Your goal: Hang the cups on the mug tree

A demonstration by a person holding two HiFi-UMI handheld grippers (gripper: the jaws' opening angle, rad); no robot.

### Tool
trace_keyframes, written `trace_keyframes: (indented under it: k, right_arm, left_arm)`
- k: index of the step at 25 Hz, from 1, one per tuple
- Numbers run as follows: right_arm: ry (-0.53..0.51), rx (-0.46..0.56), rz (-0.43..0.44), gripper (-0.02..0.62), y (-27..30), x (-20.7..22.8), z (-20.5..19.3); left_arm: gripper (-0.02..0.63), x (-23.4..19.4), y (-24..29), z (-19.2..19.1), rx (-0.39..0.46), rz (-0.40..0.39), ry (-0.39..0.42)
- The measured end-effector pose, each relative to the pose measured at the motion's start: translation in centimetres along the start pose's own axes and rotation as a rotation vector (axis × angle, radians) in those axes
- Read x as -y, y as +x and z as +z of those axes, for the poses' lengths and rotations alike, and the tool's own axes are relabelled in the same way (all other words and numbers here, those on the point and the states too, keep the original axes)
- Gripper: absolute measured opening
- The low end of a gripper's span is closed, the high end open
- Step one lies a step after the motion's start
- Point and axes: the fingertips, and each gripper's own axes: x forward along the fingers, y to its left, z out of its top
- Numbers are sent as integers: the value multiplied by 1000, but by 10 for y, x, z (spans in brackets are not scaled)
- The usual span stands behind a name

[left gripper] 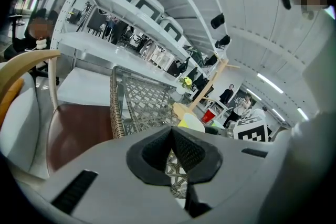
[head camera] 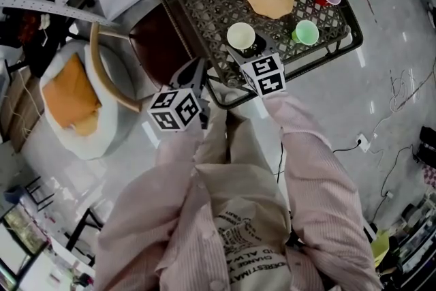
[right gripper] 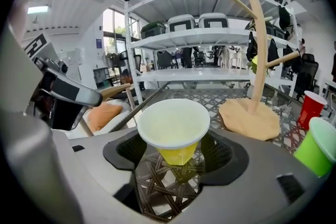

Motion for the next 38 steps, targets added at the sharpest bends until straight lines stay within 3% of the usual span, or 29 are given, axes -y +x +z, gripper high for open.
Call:
trace_keyframes:
  k: [5,17,22,38]
  right_arm:
    - [13,13,-18,287,4,4,2]
    - [156,64,-10,287,-9,3,16]
    - [244,127,14,287,-21,4,41]
    - [370,297,68,287,-40,10,127]
  left_arm:
    - [-2,-4,2,1,-5,2,-3]
    - [-2,7,-1,9,38,10,-9]
    - [-2,18,-4,23,77,15,1]
    - [-2,38,-11,98,216,15,56]
